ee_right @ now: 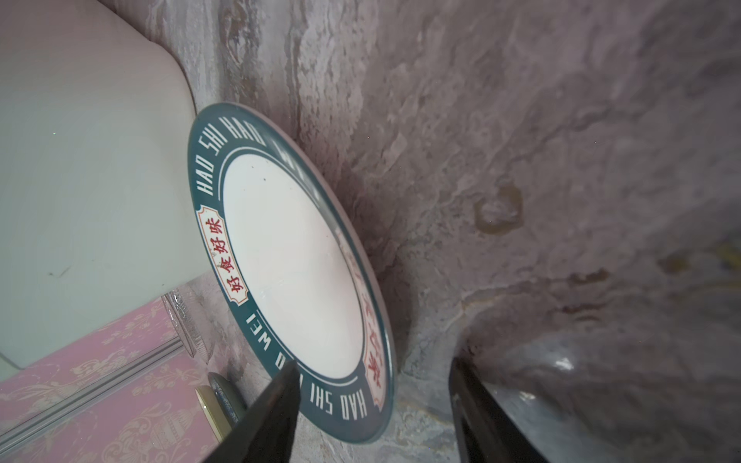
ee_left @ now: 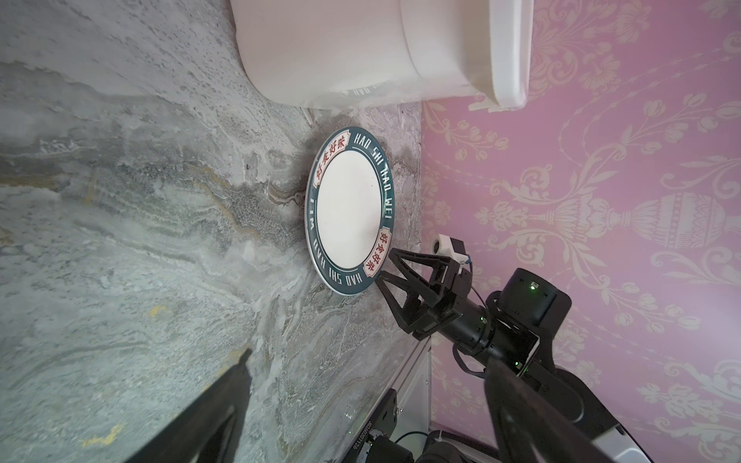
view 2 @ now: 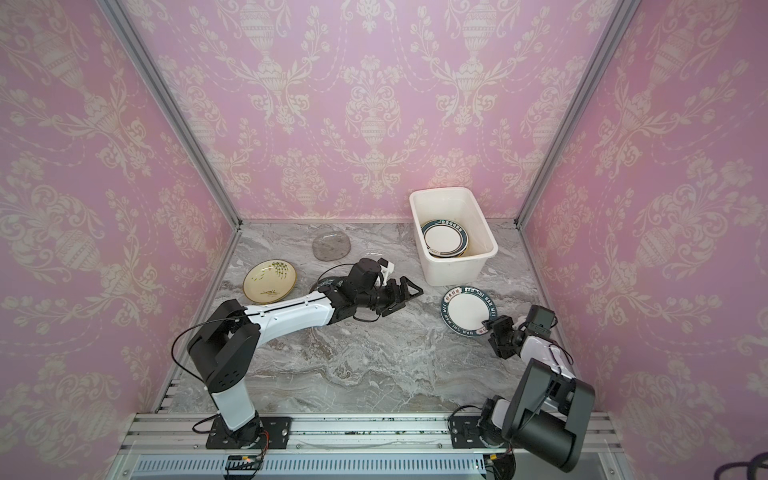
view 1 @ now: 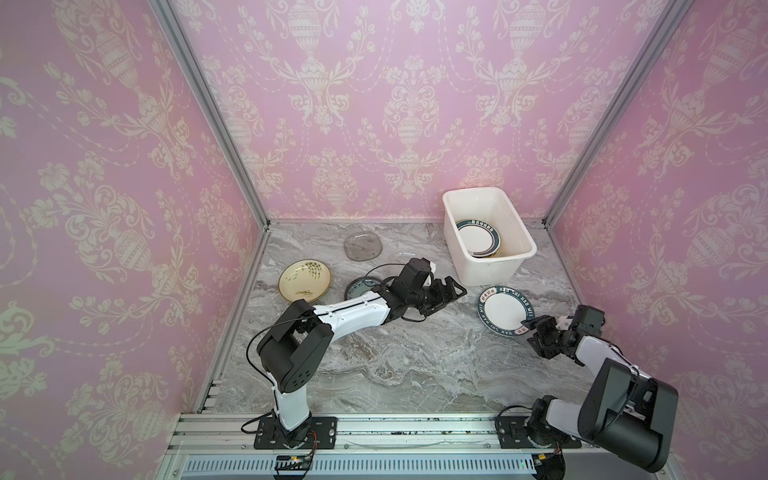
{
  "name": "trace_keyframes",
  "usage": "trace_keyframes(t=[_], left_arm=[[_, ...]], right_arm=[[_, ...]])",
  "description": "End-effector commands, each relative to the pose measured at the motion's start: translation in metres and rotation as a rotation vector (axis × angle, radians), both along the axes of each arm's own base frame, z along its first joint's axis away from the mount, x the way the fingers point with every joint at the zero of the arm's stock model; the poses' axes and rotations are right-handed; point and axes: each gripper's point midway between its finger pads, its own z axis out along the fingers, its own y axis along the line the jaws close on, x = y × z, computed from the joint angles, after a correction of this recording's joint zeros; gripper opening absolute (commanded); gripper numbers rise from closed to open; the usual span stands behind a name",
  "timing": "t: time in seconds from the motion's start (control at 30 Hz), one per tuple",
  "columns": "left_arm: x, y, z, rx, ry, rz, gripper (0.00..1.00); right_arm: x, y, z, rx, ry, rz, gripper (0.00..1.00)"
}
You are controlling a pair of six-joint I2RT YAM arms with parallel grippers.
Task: Place the plates into the plastic bin on the countertop
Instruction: 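Grip the HAO SHI HAO WEI plate edge with right gripper while left approaches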
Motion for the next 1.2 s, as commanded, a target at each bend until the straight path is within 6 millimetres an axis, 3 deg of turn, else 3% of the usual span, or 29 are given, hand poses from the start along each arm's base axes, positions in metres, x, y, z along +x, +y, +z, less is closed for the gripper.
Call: trace_keyframes(t=[0.0, 0.33, 0.63, 0.83, 1.17], left_arm=[[-0.003, -0.003, 0.007, -0.025, 0.003, -0.007, 0.93], [-0.006, 0.002, 0.013, -0.007, -0.004, -0.005, 0.93], [-0.006, 0.005, 0.013, -0.002, -0.014, -0.006, 0.93], [-0.002, 0.005, 0.013, -0.009, -0.015, 0.000, 0.93], [0.004, 0.000, 0.007, -0.024, -0.033, 0.004, 0.91]], right_arm=[[0.007, 0.003, -0.003, 0.043, -0.057, 0.013, 0.54], [0.007, 0.008, -0.012, 0.066, -0.070, 0.035, 0.29], [0.009, 0.003, 0.012, 0.007, -0.103, 0.053, 0.11], [0.011, 0.002, 0.015, 0.002, -0.110, 0.058, 0.00], [0.004, 0.011, 0.027, 0.038, -0.108, 0.046, 0.00]])
